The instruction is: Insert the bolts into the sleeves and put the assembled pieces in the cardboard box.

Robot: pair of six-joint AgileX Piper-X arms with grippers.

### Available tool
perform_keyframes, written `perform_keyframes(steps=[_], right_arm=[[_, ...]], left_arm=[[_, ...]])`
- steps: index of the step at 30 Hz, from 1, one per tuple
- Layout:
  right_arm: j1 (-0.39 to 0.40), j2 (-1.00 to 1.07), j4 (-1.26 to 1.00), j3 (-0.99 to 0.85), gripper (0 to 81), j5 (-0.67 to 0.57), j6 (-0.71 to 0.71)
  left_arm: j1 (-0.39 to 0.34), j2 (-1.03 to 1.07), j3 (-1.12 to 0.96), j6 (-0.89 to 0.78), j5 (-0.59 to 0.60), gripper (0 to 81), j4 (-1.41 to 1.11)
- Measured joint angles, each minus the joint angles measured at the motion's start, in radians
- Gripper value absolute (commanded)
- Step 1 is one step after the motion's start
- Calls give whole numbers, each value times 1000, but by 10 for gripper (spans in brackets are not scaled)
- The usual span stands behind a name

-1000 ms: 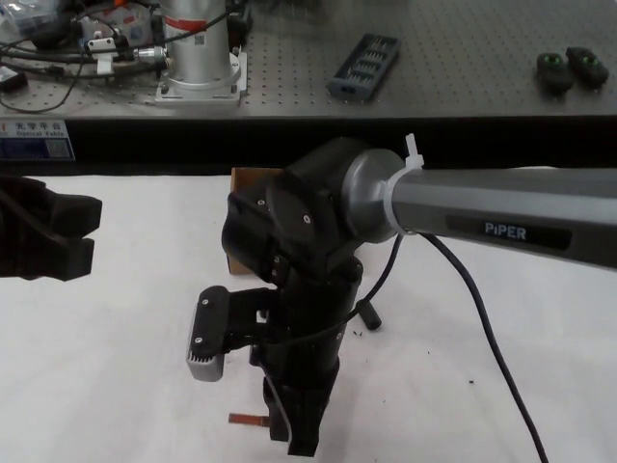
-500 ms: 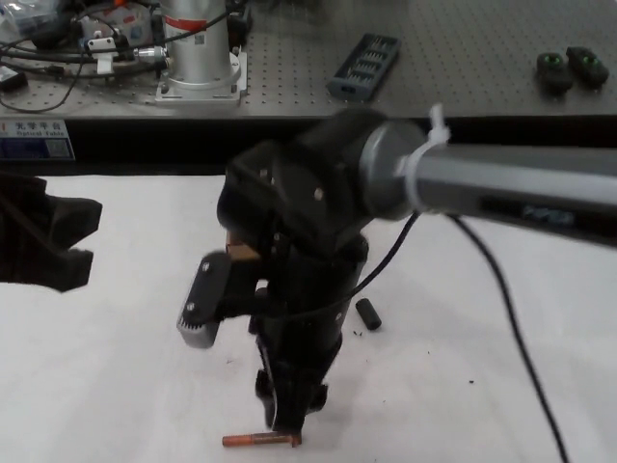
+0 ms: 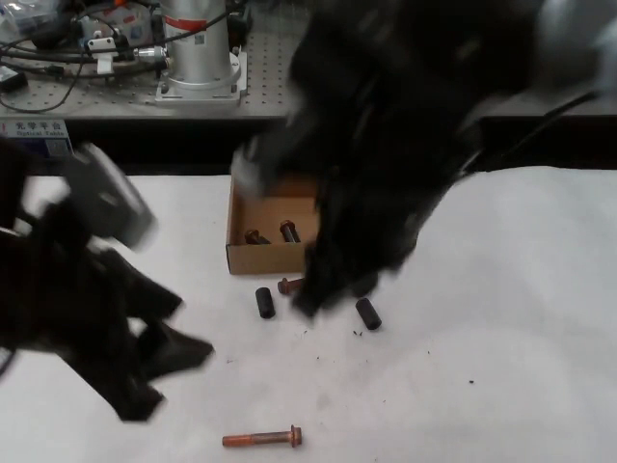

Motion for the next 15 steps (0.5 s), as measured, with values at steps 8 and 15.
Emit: perform_keyframes(steps=[8, 15], right_arm=[[-201, -130, -433, 261, 295, -279, 206], [-300, -121, -519, 427, 295, -445, 317]], left_arm=[[-154, 177, -32, 25, -174, 414, 42], [-233, 306, -140, 155, -261, 414, 104]])
